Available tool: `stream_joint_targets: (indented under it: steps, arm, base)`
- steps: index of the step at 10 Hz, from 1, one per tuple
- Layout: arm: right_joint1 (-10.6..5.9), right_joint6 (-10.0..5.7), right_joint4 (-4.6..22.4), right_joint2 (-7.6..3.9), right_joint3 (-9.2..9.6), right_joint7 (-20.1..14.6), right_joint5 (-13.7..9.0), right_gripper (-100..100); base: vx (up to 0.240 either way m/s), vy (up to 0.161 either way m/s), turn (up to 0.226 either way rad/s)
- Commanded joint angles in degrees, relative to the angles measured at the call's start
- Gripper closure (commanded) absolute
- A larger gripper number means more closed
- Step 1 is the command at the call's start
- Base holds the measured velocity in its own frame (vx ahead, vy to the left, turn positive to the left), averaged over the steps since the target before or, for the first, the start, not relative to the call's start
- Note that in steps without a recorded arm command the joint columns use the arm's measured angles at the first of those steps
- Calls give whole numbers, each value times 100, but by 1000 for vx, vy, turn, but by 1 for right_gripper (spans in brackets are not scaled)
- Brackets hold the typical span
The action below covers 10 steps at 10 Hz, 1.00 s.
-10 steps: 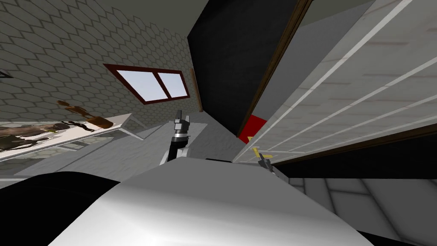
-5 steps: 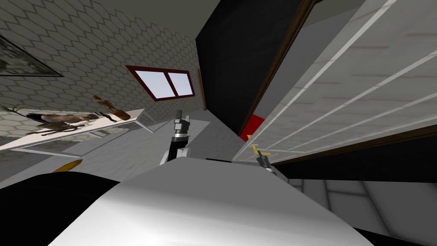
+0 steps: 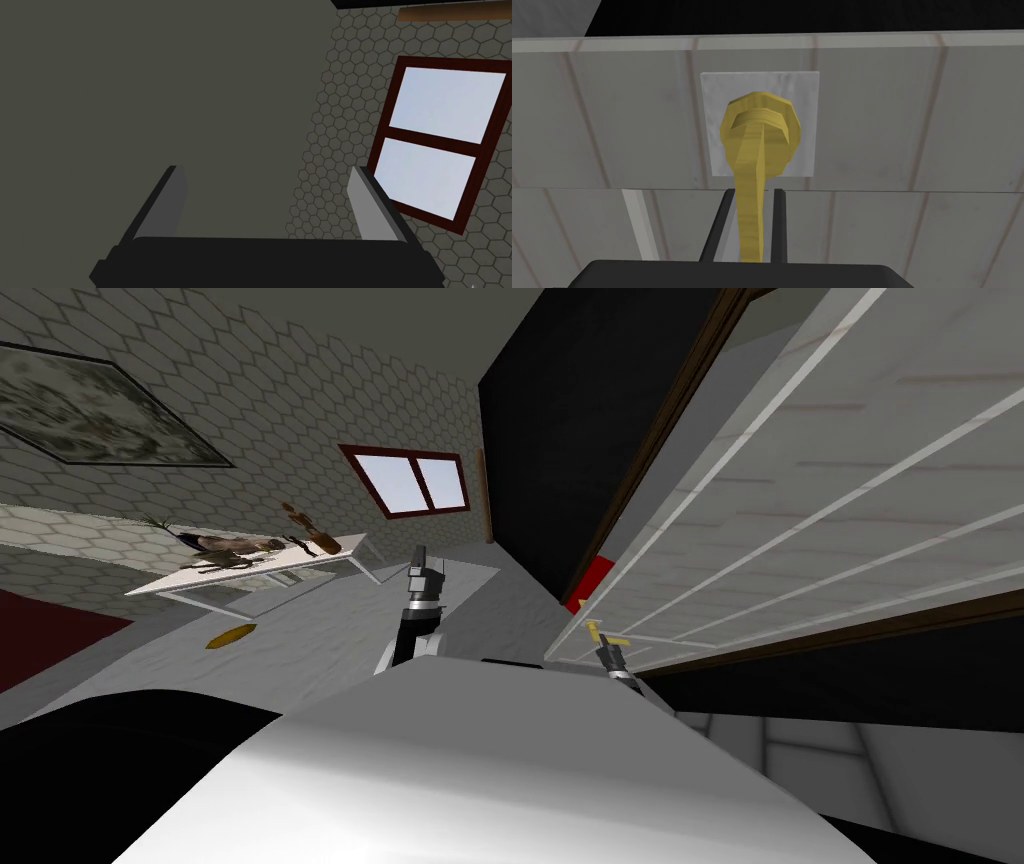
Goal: Pull the door open
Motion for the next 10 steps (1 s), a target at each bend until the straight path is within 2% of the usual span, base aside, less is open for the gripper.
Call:
stream_joint_targets:
  steps: [1, 2, 3, 4, 5, 6, 7, 8, 10]
  arm:
    - [-75, 190, -67, 23, 58, 98, -135, 100]
    - [-127, 299, -112, 47, 94, 163, -217, 100]
    - [-127, 299, -112, 47, 94, 163, -217, 100]
    - [-178, 407, -156, 71, 128, 226, -297, 100]
    - [-178, 407, -156, 71, 128, 226, -297, 100]
    - [-253, 563, -220, 107, 178, 319, -415, 100]
    - [-253, 563, -220, 107, 178, 319, -415, 100]
    - [-323, 710, -281, 140, 226, 406, -525, 100]
    - [-344, 756, -300, 150, 240, 433, -559, 100]
  base:
    - [-197, -86, 196]
    - [-213, -99, 168]
    - [-140, -42, 71]
    - [-140, -39, 86]
    - [-104, -37, 63]
    - [-152, -55, 153]
    - [-146, -53, 105]
    - [-153, -83, 150]
    - [-146, -49, 94]
